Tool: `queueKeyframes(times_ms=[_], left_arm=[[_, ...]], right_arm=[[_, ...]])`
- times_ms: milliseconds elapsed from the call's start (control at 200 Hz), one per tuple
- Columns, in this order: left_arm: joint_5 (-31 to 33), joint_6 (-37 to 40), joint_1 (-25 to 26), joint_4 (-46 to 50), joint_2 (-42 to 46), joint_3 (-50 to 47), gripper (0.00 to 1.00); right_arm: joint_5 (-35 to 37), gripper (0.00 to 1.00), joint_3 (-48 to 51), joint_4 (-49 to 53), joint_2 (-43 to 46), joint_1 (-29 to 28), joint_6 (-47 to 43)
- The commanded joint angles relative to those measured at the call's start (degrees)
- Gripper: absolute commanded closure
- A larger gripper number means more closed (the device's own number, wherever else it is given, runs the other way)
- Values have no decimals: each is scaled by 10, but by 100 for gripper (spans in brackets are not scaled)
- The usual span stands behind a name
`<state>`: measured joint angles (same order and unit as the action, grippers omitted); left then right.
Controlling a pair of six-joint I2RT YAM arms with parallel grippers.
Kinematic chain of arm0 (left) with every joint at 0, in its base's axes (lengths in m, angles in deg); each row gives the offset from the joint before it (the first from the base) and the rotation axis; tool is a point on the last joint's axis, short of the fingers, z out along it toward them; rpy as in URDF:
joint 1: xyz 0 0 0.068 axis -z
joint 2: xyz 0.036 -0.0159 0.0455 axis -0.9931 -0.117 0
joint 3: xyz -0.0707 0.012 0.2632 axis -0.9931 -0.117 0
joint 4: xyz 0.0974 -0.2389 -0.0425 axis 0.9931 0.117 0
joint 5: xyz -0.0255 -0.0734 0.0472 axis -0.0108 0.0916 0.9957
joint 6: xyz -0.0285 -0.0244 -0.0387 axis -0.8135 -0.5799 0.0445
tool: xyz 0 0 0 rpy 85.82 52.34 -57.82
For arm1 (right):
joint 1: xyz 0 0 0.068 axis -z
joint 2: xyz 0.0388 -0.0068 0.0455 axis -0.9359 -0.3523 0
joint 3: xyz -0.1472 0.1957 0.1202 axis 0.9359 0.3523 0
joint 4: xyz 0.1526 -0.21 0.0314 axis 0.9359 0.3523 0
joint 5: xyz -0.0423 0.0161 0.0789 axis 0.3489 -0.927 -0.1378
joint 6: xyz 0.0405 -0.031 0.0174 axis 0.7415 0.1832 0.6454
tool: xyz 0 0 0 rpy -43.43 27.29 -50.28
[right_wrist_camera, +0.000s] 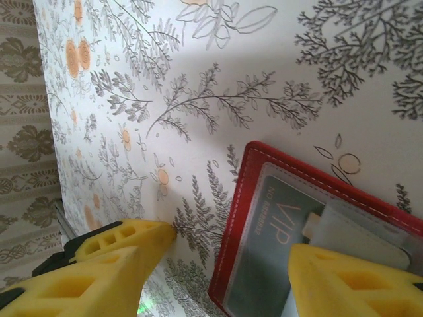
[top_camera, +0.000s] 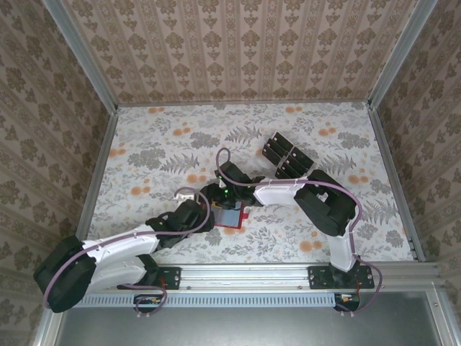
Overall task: Put the credit cards into the card holder
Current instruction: Flip over the card slot in the card holder.
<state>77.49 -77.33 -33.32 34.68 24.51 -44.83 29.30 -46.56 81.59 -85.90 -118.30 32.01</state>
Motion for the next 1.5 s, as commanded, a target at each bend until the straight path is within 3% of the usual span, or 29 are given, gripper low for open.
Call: queueKeyframes(times_ms=[0,170,535,870,1300,1495], left_arm=[[-2,-2,1,-7,-18,-8,0],[1,-6,2,-10,-27,-10,0],[2,-7,3,-15,-36,-11,0],[5,-6,3,0,-26,-1,0],[55,-43,5,122,162,-10,0],[63,-43,5,144,185,-5,0]], right_arm=[[-11,39,-22,21,16,2,-11],[6,39,-7,30,61,14,-23],[74,38,120,28,164,29,-20],[41,38,85,-2,86,4,-9],[20,38,-4,-3,-3,-26,8],[18,38,-19,-6,-37,-27,16]])
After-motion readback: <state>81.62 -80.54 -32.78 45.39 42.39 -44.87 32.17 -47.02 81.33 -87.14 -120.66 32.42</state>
